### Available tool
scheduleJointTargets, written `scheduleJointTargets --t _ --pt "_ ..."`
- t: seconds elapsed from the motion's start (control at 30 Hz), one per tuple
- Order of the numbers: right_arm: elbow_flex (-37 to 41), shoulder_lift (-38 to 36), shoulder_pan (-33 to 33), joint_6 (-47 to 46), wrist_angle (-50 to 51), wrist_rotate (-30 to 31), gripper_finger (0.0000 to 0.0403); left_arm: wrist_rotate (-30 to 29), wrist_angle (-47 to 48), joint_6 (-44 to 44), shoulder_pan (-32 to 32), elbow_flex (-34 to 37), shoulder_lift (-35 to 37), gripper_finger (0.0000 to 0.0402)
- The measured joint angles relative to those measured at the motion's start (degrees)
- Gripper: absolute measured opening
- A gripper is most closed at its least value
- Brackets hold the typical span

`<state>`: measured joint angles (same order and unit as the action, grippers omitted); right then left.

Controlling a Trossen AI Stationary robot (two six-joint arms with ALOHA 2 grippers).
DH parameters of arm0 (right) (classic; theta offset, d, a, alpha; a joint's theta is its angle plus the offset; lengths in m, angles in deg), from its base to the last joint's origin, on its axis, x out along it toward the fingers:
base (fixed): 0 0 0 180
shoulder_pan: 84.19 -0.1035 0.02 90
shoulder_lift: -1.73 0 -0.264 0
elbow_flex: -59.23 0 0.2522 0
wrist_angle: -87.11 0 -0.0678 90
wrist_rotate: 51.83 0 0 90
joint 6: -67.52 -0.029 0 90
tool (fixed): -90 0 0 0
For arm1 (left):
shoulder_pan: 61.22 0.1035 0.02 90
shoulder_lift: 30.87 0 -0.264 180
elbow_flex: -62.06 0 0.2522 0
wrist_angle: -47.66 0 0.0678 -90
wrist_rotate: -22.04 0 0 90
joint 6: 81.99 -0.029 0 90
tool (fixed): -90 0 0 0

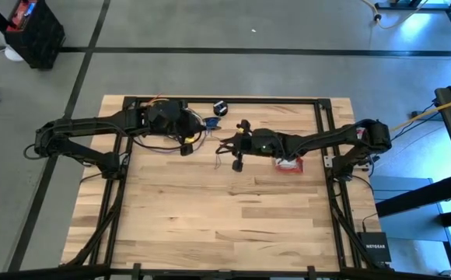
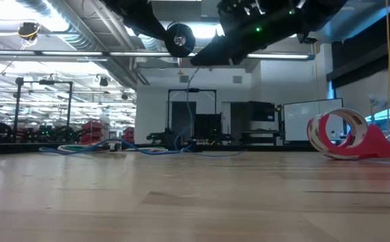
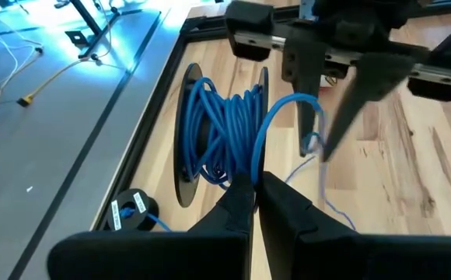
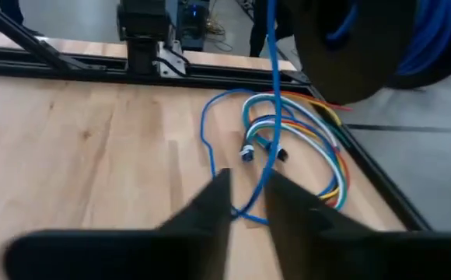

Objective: Coil cords
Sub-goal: Coil the blue wire onto the spool

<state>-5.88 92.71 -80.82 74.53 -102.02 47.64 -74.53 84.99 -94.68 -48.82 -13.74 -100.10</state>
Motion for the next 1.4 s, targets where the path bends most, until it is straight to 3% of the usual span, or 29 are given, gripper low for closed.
scheduleJointTargets --t 0.1,0.4,0.67,0.77,0.9,1.1,1.4 --pt "0.0 -0.5 -0.1 2.6 1.3 1.3 0.0014 0.0 0.9 0.0 0.0 0.0 0.0 0.0005" --pt "-0.1 -10.1 -1.5 9.9 8.0 16.2 0.0007 0.0 4.0 0.1 -0.1 0.0 0.0 0.0005" --pt "1.9 -10.8 -1.0 11.5 13.2 23.9 0.0004 3.1 1.4 -0.5 -1.4 0.0 0.0 0.0005" --pt "5.5 -10.6 0.3 10.5 10.2 23.1 0.0003 4.5 -1.0 -1.0 -2.0 0.0 0.0 0.0005" --pt "9.8 -8.9 0.9 7.4 1.5 17.1 0.0003 4.7 -4.4 -1.0 -2.3 0.0 0.0 0.0005" --pt "10.5 -5.4 0.8 6.5 -5.6 13.1 0.0018 5.6 -6.2 -0.6 -2.3 0.0 0.0 0.0005" --pt "7.9 3.7 0.8 5.4 -17.5 4.4 0.0084 5.6 -11.7 -0.4 -2.3 0.0 -2.9 0.0005"
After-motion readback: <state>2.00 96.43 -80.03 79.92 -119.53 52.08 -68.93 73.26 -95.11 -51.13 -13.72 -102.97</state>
